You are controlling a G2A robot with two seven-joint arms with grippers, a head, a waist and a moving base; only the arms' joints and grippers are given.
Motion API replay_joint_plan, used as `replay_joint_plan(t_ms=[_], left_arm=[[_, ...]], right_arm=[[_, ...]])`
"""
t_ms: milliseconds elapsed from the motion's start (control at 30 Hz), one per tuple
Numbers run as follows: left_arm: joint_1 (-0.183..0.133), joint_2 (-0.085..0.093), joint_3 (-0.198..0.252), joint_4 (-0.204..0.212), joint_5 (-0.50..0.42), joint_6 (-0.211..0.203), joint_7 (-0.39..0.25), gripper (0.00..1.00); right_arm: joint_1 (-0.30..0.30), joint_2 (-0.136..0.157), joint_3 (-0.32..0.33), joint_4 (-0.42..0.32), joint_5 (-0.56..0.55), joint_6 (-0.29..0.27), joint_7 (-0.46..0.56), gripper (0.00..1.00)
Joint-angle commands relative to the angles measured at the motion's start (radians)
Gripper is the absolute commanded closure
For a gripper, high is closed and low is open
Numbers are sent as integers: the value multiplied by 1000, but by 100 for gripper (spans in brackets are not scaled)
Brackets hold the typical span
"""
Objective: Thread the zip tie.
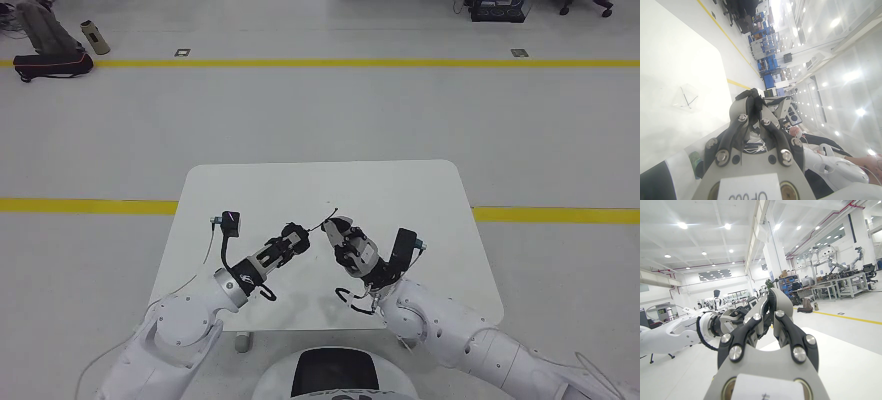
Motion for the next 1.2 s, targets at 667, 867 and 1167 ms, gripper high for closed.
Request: replay_joint_plan(t_ms=[667, 867, 1167], left_arm=[[0, 0, 0, 0, 0, 0, 0, 100], [0, 0, 0, 0, 0, 0, 0, 100], [0, 0, 0, 0, 0, 0, 0, 100]], right_arm=[[-4, 2, 3, -5, -13, 0, -22, 100], [-2, 2, 0, -8, -10, 0, -18, 100], [6, -1, -4, 0, 4, 0, -4, 100]])
